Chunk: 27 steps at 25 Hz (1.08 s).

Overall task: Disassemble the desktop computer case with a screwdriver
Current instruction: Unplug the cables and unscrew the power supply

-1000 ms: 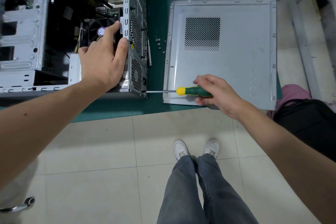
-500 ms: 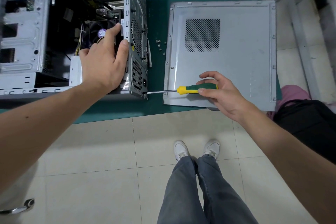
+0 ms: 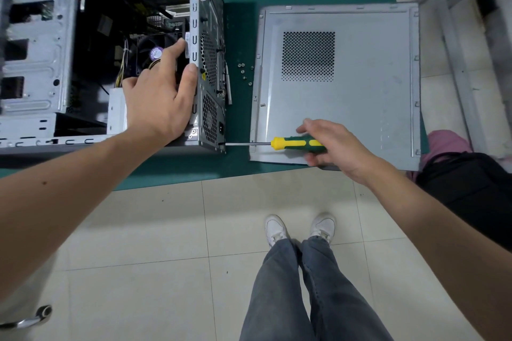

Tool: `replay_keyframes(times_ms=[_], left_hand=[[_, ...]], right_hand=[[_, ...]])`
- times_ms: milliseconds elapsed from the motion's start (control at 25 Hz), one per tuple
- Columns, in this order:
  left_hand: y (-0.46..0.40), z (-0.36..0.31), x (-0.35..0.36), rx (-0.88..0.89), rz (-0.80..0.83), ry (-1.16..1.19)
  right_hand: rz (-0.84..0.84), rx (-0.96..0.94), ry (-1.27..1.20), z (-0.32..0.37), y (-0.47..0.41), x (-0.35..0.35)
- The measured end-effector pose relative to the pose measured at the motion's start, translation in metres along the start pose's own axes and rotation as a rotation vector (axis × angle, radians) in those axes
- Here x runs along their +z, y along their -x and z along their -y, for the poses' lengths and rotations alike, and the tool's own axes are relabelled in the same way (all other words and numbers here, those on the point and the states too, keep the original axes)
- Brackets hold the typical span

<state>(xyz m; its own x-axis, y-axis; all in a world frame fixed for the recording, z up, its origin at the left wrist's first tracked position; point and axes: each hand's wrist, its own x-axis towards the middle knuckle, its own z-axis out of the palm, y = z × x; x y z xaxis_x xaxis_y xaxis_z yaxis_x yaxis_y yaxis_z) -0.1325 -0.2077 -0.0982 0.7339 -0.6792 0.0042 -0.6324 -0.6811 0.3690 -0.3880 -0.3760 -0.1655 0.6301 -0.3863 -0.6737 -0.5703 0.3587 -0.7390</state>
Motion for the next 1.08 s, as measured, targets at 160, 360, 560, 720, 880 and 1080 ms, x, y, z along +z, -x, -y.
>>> replay_keyframes(times_ms=[160, 360, 560, 720, 880, 1080], left_hand=[[0.001, 0.000, -0.001, -0.002, 0.002, -0.002], [0.001, -0.001, -0.001, -0.005, 0.012, -0.007], [0.001, -0.002, -0.001, -0.009, 0.012, -0.006], [0.001, -0.002, -0.002, -0.010, 0.016, -0.010], [0.002, -0.001, -0.003, -0.011, 0.028, -0.017], [0.001, 0.000, -0.001, -0.003, 0.039, -0.017]], right_hand=[[-0.032, -0.112, -0.022, -0.001, -0.001, -0.003], [0.039, -0.033, -0.055, -0.001, -0.001, -0.004], [0.013, -0.077, -0.003, 0.001, -0.004, -0.008], [0.026, -0.127, 0.076, -0.002, -0.002, -0.009], [0.053, -0.061, 0.198, 0.005, -0.003, -0.005], [0.000, -0.178, 0.118, 0.004, -0.002, -0.008]])
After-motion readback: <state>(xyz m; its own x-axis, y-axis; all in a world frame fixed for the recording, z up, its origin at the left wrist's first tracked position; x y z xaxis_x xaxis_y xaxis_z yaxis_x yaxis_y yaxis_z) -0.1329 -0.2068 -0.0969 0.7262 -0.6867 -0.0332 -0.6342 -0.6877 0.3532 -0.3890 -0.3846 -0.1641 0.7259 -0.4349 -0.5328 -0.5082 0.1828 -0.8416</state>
